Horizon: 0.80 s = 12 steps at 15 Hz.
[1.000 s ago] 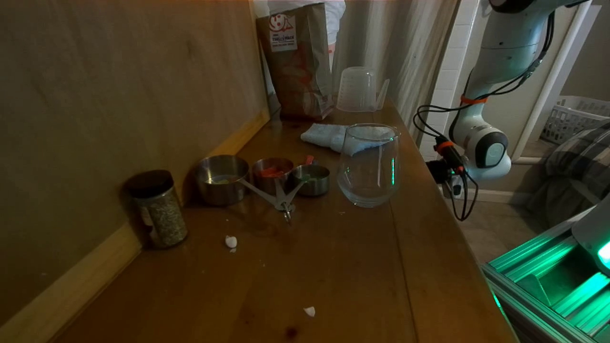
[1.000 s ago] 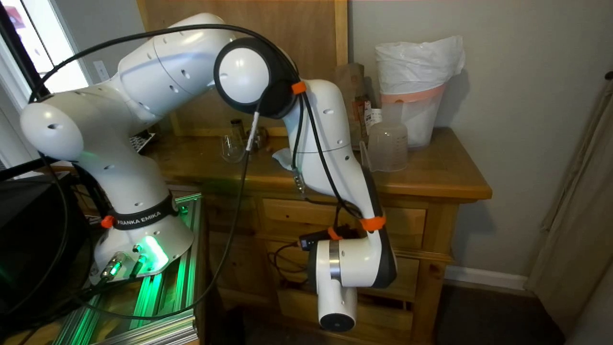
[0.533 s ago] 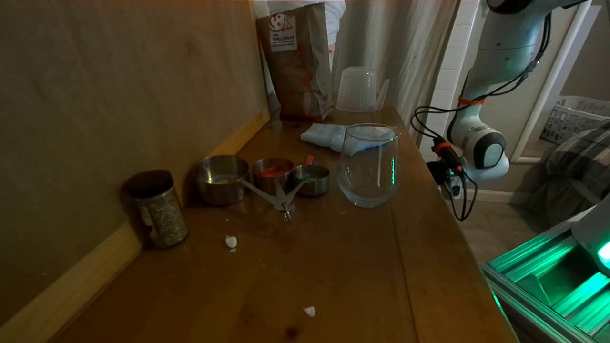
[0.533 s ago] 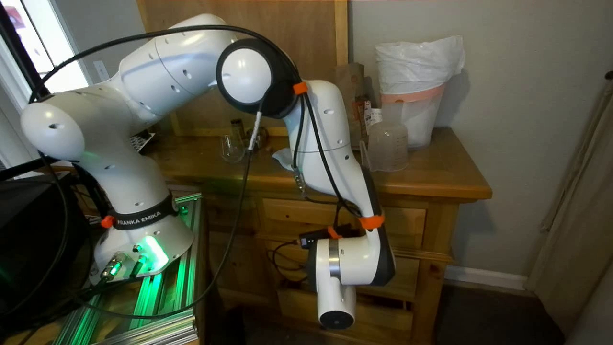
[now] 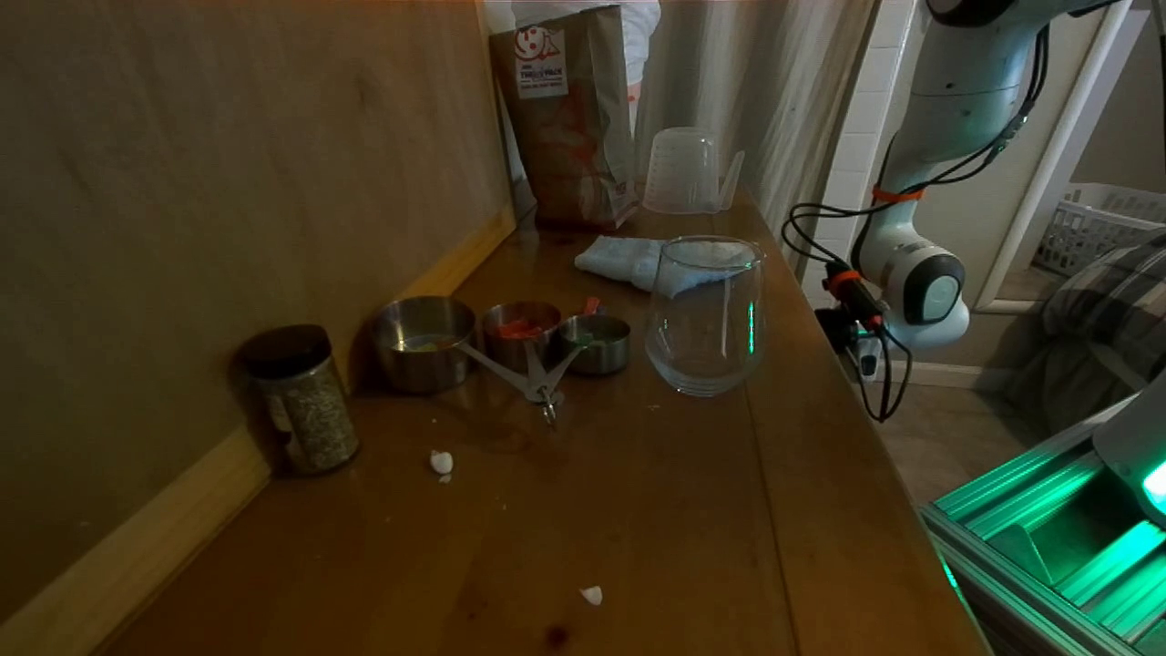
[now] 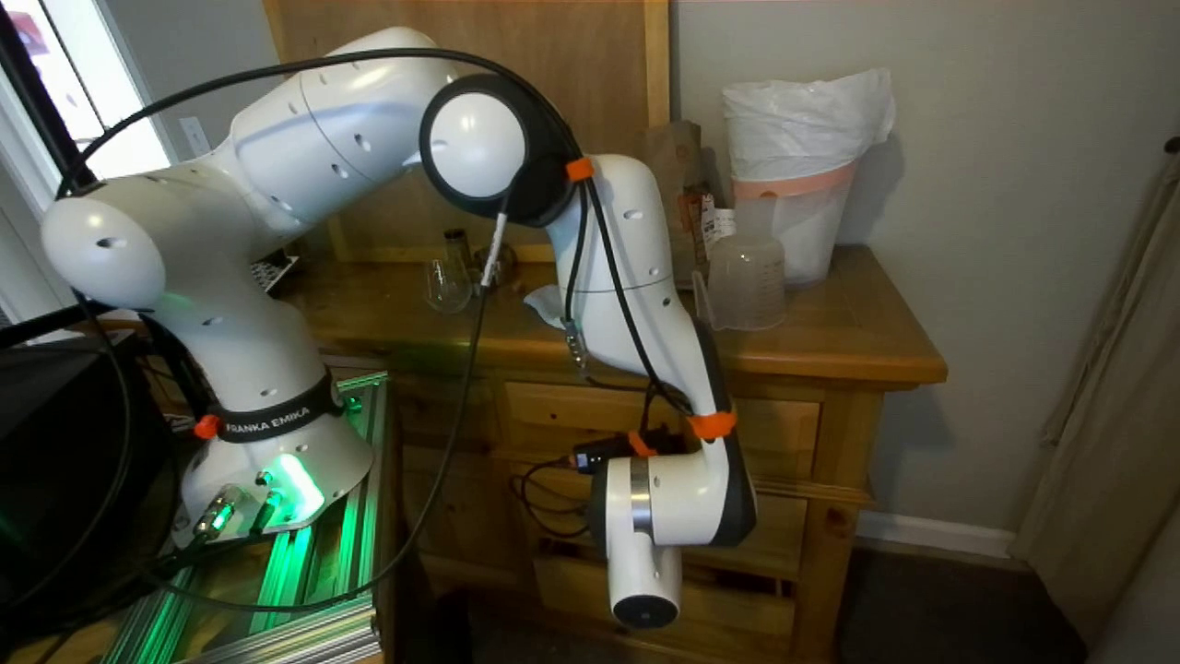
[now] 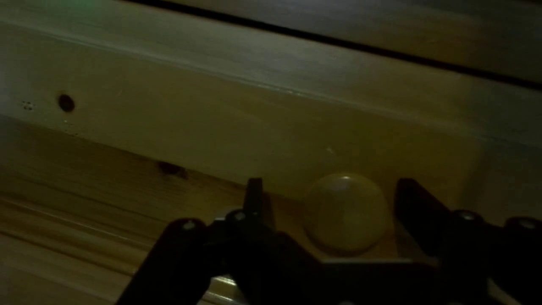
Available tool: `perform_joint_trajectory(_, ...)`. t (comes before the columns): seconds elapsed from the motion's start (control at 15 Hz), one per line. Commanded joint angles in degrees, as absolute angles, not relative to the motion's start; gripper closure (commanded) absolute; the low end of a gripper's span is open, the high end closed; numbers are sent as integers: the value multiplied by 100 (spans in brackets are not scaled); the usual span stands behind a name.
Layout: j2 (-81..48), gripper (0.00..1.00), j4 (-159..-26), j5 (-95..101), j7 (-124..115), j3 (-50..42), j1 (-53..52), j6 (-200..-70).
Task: Move the towel to the top drawer on the right, then close the drawer
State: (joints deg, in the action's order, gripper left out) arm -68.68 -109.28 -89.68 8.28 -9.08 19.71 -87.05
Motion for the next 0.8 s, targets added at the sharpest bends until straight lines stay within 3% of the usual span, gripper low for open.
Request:
perform_joint_trajectory(0.0,-6861,50,-10984,-9090,743,-995,1899,-8500)
perform_joint_trajectory(0.27,-6846,75,-10978,-9153,750,-1028,1902,-8485)
perform_joint_trajectory(0.73,-6761,77,-11045,-9154,800,-1138,1953,-8511)
